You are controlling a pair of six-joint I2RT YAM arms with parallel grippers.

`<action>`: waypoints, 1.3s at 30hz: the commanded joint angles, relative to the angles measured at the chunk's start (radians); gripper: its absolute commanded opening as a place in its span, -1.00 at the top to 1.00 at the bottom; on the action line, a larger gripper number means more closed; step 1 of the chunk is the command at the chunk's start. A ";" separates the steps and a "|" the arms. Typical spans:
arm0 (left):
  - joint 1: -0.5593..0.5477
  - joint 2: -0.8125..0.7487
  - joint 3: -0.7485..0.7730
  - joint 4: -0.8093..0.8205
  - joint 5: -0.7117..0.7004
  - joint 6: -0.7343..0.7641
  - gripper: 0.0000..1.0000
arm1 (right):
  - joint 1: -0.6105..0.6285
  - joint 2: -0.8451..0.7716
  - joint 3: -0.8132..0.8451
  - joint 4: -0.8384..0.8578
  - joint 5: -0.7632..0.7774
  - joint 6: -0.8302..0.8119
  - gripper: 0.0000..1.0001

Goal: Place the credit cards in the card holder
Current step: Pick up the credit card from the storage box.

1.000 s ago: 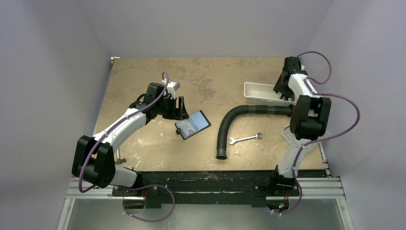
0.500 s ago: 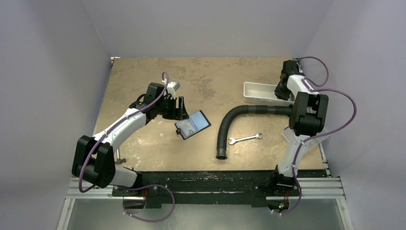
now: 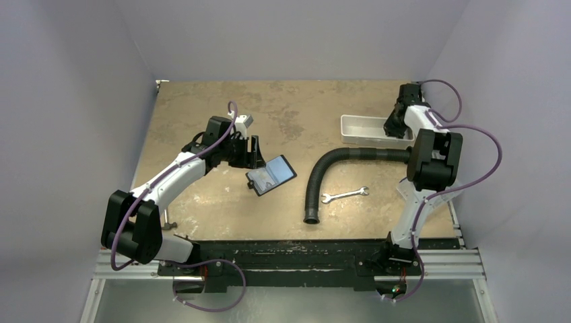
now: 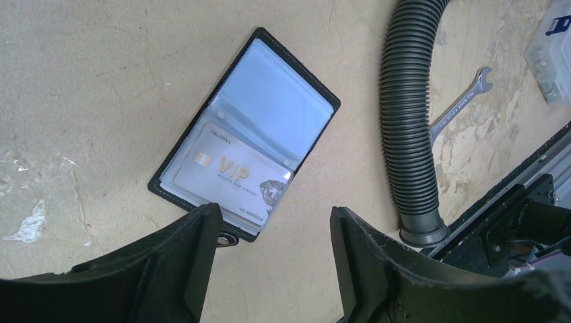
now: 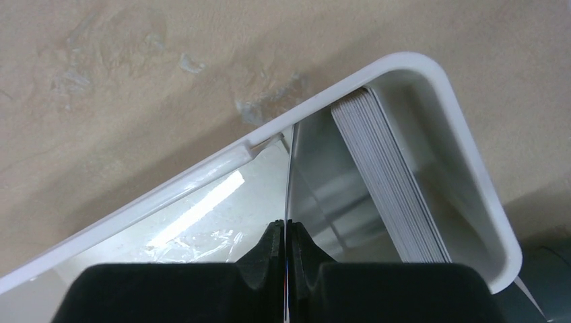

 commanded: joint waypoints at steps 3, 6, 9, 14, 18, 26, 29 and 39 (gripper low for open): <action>0.004 -0.009 -0.008 0.023 0.017 0.017 -0.30 | 0.008 -0.074 0.021 0.024 -0.103 0.018 0.95; 0.004 -0.005 -0.007 0.023 0.020 0.018 -0.30 | 0.006 -0.098 0.029 0.017 -0.090 0.000 0.95; 0.004 -0.005 -0.009 0.021 0.019 0.020 -0.30 | 0.002 -0.128 0.038 0.012 -0.067 -0.028 0.95; 0.004 -0.005 -0.009 0.023 0.021 0.018 -0.32 | 0.000 -0.164 0.085 -0.041 -0.033 -0.106 0.95; 0.004 -0.002 -0.003 0.031 0.031 0.010 -0.37 | 0.012 -0.248 0.092 -0.055 -0.035 -0.194 0.99; 0.005 -0.007 0.049 0.090 0.194 -0.108 -0.48 | 0.099 -0.487 -0.207 0.357 -0.766 -0.110 1.00; 0.007 -0.025 0.038 0.234 0.315 -0.255 -0.50 | 0.241 -0.493 -0.378 0.692 -1.016 0.140 1.00; 0.016 -0.180 -0.113 0.761 0.316 -0.740 -0.53 | 0.523 -0.351 -0.670 2.103 -1.157 1.123 1.00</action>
